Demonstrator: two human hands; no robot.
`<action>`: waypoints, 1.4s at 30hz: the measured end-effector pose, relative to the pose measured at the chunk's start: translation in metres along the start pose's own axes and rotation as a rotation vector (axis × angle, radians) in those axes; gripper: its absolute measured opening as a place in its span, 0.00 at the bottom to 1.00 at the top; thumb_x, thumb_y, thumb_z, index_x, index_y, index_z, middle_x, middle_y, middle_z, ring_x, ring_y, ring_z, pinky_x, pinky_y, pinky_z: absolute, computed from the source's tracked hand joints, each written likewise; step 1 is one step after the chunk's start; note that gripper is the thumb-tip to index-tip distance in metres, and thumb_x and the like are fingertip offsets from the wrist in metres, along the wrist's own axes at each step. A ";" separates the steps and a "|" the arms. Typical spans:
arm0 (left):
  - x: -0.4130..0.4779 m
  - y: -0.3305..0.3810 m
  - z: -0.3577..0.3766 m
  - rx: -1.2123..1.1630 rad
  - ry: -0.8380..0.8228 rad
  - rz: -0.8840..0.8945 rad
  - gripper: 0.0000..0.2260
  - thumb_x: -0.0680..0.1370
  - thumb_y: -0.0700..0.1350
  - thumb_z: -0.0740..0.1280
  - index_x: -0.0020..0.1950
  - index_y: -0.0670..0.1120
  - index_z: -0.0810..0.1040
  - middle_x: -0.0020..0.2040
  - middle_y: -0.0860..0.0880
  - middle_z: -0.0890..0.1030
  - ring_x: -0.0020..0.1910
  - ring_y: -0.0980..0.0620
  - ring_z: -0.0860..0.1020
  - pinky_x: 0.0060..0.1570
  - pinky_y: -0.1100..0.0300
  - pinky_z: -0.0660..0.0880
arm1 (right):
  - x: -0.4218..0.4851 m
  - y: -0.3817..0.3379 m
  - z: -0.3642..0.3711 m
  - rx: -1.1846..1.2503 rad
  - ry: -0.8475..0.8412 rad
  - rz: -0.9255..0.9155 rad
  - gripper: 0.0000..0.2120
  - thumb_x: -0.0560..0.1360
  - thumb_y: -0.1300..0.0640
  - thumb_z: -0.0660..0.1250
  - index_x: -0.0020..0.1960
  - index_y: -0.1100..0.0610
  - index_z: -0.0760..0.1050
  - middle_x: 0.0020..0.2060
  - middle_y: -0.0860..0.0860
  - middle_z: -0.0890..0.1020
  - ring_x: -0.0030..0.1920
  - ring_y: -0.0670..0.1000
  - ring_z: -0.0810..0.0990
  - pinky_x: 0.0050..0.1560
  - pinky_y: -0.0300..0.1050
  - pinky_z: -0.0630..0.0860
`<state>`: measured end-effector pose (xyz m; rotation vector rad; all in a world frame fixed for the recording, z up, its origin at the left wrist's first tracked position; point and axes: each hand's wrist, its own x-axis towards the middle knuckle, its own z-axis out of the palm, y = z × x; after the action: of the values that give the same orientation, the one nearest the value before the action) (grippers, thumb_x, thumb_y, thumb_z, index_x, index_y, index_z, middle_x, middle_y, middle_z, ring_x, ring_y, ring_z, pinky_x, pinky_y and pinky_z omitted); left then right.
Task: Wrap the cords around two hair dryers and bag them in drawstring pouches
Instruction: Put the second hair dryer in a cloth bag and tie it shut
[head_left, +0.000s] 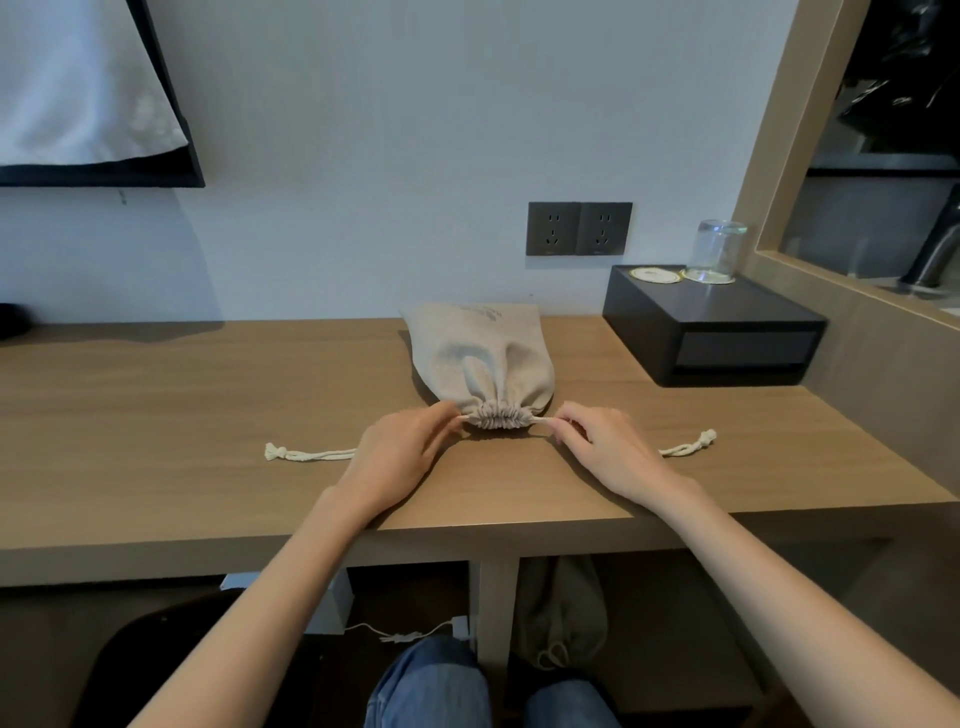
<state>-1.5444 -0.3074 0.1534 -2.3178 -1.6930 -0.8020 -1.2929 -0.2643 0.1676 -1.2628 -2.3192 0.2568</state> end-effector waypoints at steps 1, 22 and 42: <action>-0.002 0.003 -0.001 0.017 0.068 0.033 0.12 0.79 0.56 0.56 0.58 0.54 0.74 0.48 0.53 0.78 0.49 0.49 0.74 0.44 0.56 0.64 | -0.002 0.001 0.001 -0.068 0.071 -0.001 0.09 0.80 0.50 0.58 0.46 0.51 0.74 0.40 0.43 0.75 0.43 0.46 0.72 0.45 0.45 0.66; 0.001 0.051 -0.022 -0.823 0.231 -0.593 0.08 0.81 0.48 0.60 0.43 0.54 0.72 0.49 0.58 0.55 0.39 0.51 0.69 0.42 0.56 0.66 | 0.003 -0.046 0.007 0.831 0.252 0.484 0.12 0.78 0.45 0.60 0.52 0.50 0.78 0.57 0.52 0.78 0.63 0.53 0.71 0.67 0.55 0.66; 0.024 0.014 -0.055 -0.687 0.063 -0.106 0.09 0.81 0.46 0.61 0.44 0.46 0.77 0.47 0.54 0.84 0.43 0.56 0.78 0.40 0.59 0.70 | 0.027 -0.075 0.025 0.208 -0.073 -0.266 0.14 0.80 0.48 0.57 0.41 0.53 0.74 0.36 0.46 0.77 0.40 0.45 0.74 0.43 0.49 0.71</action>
<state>-1.5444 -0.3150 0.2143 -2.5601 -1.7101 -1.6796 -1.3724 -0.2822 0.1833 -0.8487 -2.4170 0.4454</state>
